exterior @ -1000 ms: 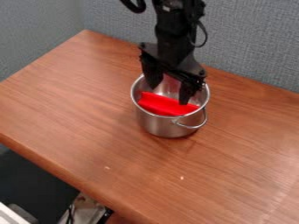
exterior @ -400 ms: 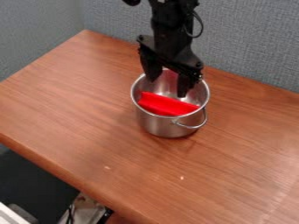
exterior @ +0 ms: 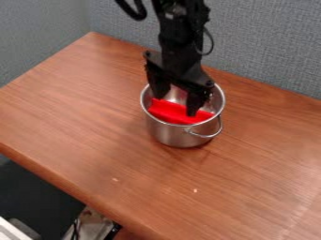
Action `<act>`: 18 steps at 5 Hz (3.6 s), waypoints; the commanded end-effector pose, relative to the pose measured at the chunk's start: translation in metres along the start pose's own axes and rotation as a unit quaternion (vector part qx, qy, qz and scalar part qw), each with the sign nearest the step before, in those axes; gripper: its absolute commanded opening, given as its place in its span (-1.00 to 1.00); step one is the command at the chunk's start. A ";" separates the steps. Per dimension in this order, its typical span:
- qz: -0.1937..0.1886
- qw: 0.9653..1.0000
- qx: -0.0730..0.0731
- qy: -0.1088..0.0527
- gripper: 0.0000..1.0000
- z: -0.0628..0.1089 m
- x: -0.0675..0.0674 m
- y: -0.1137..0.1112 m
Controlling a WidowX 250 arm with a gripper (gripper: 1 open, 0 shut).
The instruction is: Put the red object in the metal pot
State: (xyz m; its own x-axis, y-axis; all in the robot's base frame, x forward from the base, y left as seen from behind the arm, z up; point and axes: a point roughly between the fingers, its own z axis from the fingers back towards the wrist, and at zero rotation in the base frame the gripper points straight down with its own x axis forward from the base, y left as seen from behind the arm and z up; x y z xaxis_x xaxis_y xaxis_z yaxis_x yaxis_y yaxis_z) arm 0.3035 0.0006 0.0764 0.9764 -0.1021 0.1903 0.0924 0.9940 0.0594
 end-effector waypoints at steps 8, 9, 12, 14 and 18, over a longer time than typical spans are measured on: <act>-0.128 0.991 -0.024 -0.022 1.00 0.034 0.043 0.002; -0.190 0.980 -0.041 -0.027 1.00 0.058 0.043 0.001; -0.148 0.985 -0.051 -0.066 1.00 0.100 0.046 0.021; -0.099 0.992 -0.045 -0.067 1.00 0.099 0.016 0.063; -0.072 0.997 -0.041 -0.004 1.00 0.102 0.002 0.029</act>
State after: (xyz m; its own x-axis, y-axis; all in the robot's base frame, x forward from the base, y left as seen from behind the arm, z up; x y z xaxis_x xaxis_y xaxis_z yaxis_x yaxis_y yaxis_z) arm 0.2885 0.0246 0.1622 0.9595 -0.2414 0.1450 0.2464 0.9690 -0.0172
